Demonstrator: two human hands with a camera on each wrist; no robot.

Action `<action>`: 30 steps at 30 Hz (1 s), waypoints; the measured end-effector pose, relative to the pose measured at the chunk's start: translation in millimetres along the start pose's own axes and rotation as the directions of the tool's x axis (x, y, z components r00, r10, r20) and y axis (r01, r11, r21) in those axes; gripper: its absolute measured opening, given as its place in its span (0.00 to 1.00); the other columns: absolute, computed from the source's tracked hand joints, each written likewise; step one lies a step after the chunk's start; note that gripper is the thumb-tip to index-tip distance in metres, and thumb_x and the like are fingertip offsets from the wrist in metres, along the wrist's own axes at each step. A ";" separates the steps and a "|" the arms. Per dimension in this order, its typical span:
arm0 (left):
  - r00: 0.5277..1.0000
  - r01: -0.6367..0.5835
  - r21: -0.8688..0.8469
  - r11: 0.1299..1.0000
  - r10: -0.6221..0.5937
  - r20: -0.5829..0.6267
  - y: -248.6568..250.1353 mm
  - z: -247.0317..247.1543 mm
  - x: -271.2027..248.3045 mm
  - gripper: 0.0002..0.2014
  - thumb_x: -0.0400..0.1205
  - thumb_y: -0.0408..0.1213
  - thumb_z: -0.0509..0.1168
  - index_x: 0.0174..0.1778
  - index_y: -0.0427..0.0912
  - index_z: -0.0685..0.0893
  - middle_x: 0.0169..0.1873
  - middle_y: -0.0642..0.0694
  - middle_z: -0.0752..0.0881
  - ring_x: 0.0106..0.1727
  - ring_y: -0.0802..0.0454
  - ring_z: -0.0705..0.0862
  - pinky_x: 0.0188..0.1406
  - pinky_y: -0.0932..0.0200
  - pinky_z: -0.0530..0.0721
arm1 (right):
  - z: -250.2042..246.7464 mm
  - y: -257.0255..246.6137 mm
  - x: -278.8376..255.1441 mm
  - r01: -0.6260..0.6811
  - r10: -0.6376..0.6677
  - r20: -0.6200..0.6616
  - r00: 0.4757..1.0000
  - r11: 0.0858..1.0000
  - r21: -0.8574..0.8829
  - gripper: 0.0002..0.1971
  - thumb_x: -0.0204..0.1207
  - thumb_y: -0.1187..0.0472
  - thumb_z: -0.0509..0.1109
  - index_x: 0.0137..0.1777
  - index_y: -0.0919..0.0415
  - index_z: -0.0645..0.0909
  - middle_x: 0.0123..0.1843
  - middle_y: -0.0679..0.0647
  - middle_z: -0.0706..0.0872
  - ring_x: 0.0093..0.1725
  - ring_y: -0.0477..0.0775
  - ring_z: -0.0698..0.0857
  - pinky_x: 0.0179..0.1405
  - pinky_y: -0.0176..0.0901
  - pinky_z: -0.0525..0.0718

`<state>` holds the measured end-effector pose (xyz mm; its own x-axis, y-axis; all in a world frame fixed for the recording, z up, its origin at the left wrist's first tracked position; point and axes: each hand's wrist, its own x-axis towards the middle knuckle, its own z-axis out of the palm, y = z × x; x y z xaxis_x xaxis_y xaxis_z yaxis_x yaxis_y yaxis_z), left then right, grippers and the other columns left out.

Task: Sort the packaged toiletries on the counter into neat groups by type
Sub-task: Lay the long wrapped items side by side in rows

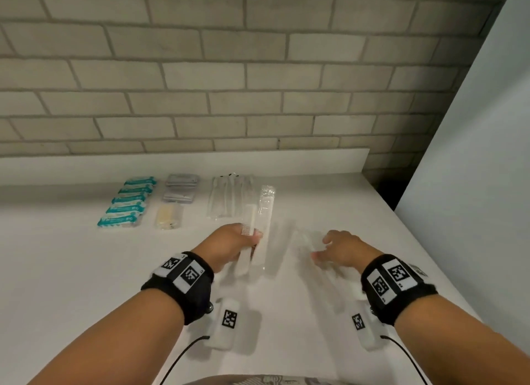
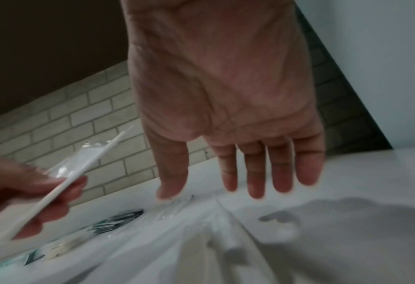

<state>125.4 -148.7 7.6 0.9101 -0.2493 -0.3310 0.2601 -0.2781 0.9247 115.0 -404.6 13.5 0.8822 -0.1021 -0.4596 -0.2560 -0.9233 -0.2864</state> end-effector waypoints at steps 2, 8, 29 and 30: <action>0.999 -0.007 -0.013 1.000 0.007 0.032 8.8 23.2 17.7 0.05 0.81 0.37 0.69 0.52 0.45 0.85 0.43 0.48 0.85 0.47 0.51 0.80 0.42 0.60 0.73 | -15.9 8.3 4.5 0.143 -0.126 -0.114 0.985 0.977 0.158 0.28 0.75 0.39 0.69 0.70 0.55 0.75 0.65 0.52 0.79 0.63 0.53 0.80 0.58 0.43 0.80; 0.994 -0.050 0.041 0.998 0.045 0.103 28.4 89.0 53.7 0.12 0.76 0.38 0.69 0.55 0.41 0.85 0.42 0.46 0.86 0.44 0.51 0.80 0.40 0.59 0.72 | -33.2 12.5 23.6 0.366 -0.334 -0.155 0.930 0.794 0.485 0.06 0.78 0.57 0.71 0.46 0.59 0.80 0.42 0.53 0.87 0.38 0.49 0.87 0.36 0.42 0.83; 0.996 -0.059 0.857 0.511 0.088 0.016 43.3 76.3 175.1 0.32 0.79 0.48 0.69 0.79 0.50 0.69 0.78 0.48 0.70 0.78 0.48 0.68 0.77 0.54 0.66 | -65.9 22.2 168.4 0.419 -0.411 0.099 0.906 0.904 -0.081 0.31 0.77 0.51 0.70 0.80 0.49 0.68 0.83 0.47 0.65 0.79 0.52 0.68 0.78 0.47 0.65; 0.994 -0.106 0.884 0.456 0.066 0.085 40.4 82.2 179.0 0.32 0.79 0.49 0.68 0.80 0.51 0.68 0.80 0.49 0.67 0.79 0.48 0.67 0.78 0.52 0.65 | -62.4 20.2 172.8 0.434 -0.421 0.117 0.899 0.892 -0.124 0.32 0.77 0.50 0.71 0.80 0.49 0.67 0.84 0.44 0.62 0.81 0.51 0.66 0.79 0.47 0.64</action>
<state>272.3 -280.8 -29.7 0.8946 -0.3450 -0.2841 -0.2627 -0.9202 0.2902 287.0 -464.0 -19.2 0.8551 0.3402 -0.3913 0.2030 -0.9141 -0.3511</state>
